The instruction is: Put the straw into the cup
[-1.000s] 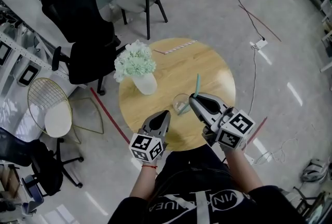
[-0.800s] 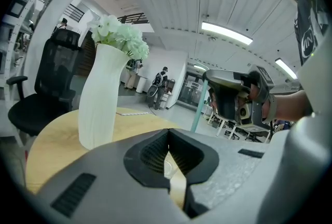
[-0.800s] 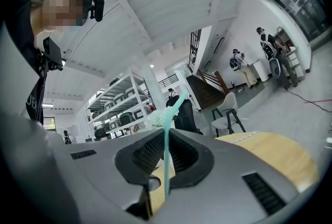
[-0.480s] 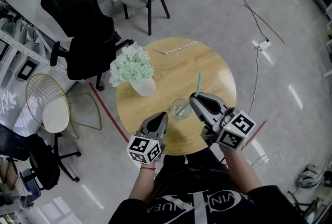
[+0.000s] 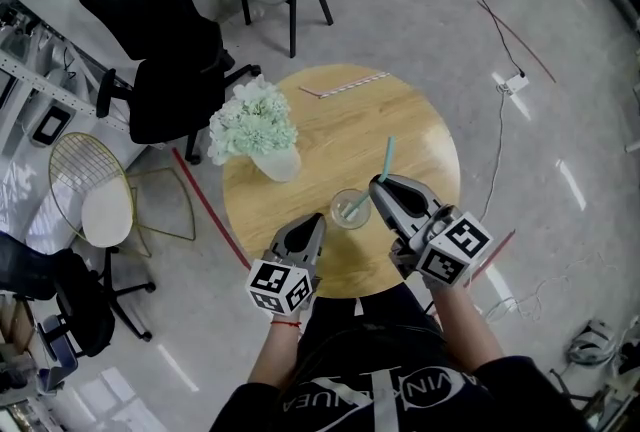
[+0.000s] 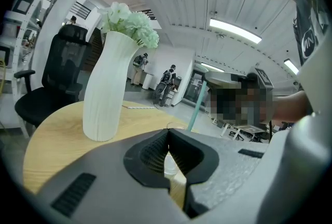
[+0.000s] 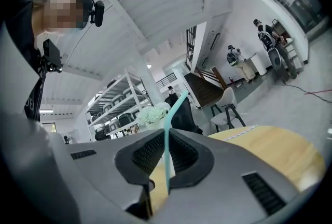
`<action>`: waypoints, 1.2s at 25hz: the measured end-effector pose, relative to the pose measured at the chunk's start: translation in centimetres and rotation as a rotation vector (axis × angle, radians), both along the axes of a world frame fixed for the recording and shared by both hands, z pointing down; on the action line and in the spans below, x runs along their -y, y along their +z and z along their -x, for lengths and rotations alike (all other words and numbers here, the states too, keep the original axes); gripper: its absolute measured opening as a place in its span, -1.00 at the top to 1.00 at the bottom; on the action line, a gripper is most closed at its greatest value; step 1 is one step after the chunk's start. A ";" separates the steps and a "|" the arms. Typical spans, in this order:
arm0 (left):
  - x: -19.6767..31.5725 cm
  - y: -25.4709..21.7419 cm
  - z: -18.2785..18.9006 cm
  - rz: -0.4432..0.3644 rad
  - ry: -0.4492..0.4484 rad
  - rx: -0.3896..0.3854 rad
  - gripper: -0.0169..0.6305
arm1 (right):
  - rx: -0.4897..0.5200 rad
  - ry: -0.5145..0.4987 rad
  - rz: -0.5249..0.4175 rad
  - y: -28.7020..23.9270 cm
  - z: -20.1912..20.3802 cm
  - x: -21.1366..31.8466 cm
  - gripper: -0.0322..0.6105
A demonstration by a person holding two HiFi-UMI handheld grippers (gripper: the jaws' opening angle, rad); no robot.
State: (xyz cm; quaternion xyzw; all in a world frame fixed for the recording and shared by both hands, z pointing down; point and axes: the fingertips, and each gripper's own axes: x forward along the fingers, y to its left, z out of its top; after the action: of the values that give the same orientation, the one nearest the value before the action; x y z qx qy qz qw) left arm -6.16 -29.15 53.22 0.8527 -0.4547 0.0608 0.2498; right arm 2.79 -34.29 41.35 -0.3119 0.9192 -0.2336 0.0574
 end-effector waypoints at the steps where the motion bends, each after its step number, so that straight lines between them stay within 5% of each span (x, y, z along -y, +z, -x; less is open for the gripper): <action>1: -0.1 0.2 0.0 0.003 -0.002 0.003 0.93 | -0.010 0.001 0.000 0.4 0.1 -0.1 0.83; 30: -1.3 2.9 -0.2 0.036 -0.030 0.014 0.93 | -0.022 0.007 0.093 6.9 0.8 -0.4 0.83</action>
State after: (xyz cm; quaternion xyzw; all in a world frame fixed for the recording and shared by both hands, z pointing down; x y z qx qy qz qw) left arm -5.98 -27.87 56.13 0.8408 -0.4678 0.0711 0.2629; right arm 1.95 -33.92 48.22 -0.3201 0.9067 -0.2727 0.0336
